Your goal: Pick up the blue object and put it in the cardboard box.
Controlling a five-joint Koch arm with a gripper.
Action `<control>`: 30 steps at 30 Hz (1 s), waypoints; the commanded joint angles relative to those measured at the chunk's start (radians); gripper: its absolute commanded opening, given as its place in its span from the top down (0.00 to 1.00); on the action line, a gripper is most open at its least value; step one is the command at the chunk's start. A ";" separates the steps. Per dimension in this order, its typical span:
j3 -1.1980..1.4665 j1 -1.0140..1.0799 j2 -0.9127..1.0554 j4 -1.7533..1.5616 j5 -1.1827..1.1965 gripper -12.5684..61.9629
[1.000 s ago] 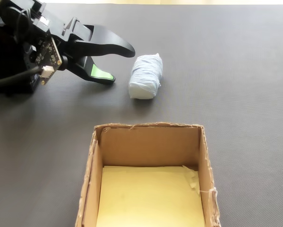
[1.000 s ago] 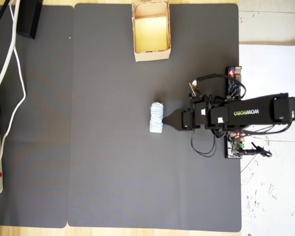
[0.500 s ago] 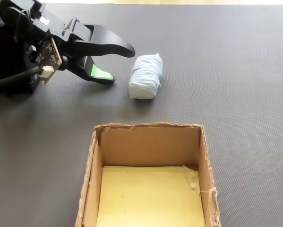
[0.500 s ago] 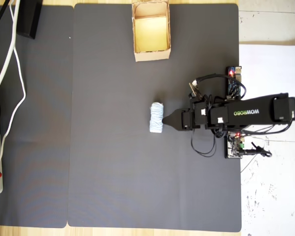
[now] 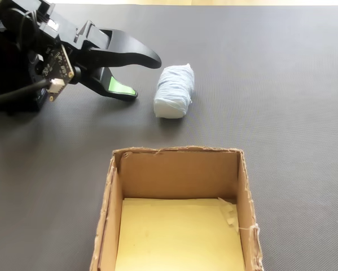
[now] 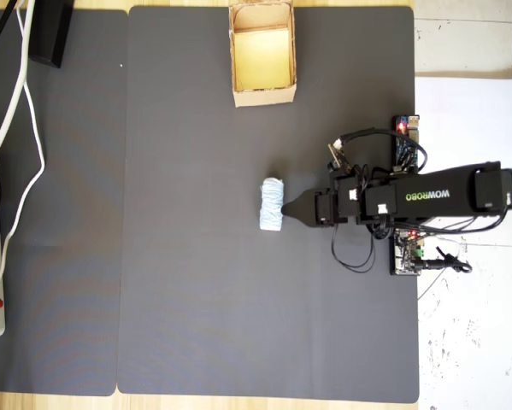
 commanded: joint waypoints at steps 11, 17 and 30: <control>0.038 -0.002 0.089 0.018 0.006 0.37; 0.020 0.012 0.089 -0.046 -0.031 0.37; -0.239 0.058 0.089 0.118 -0.026 0.36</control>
